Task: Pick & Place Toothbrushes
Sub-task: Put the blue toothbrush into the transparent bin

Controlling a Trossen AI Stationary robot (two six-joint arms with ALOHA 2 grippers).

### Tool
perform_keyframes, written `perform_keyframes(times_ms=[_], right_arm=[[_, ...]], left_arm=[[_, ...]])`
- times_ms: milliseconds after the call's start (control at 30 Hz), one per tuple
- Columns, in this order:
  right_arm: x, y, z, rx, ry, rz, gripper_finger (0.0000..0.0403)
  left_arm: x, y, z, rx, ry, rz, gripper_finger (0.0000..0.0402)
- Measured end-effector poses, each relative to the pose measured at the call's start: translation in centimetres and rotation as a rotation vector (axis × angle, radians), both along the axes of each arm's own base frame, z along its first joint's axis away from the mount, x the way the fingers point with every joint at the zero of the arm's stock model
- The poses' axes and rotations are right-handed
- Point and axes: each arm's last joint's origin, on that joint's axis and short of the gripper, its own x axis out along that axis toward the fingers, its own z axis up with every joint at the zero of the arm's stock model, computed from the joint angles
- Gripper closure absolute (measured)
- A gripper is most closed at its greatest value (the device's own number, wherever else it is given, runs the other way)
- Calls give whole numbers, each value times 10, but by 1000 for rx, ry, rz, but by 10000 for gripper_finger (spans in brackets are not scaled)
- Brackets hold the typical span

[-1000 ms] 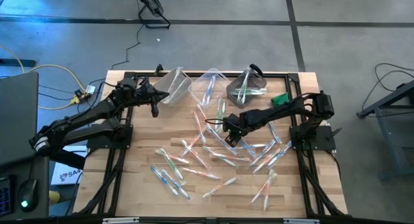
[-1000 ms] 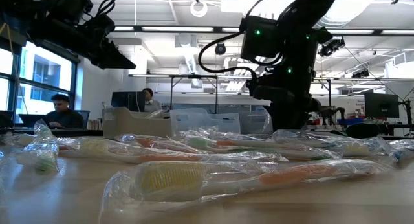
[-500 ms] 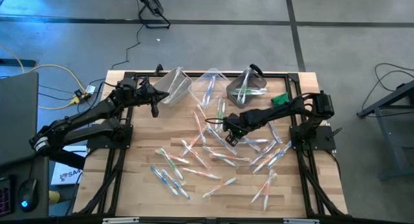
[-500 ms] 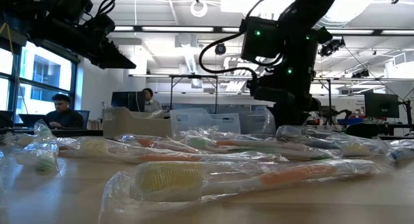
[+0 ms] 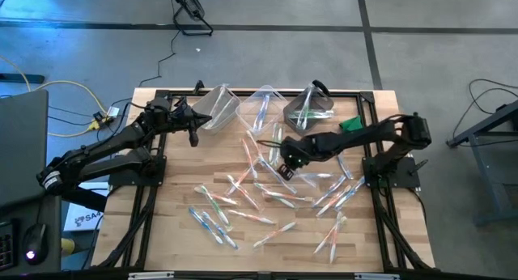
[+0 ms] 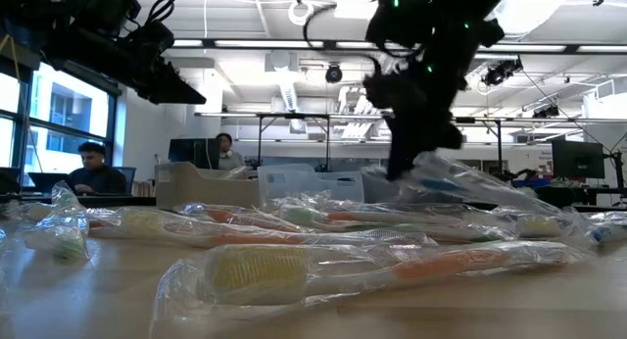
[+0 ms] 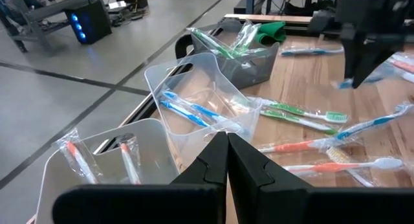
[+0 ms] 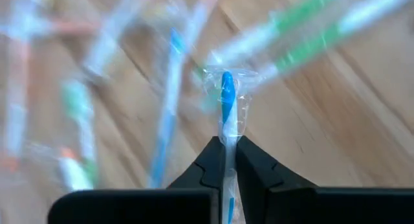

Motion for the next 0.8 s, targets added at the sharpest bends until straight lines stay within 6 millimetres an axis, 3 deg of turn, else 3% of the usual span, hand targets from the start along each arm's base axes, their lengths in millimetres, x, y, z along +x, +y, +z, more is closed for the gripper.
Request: perform_keyframes(times_ms=[433, 800], right_arm=[[7, -12, 54, -153, -375, 51, 389], [6, -31, 77, -237, -525, 70, 389]], left_arm=[[0, 0, 0, -37, -17, 10, 399], [0, 0, 0, -192, -86, 50, 399]])
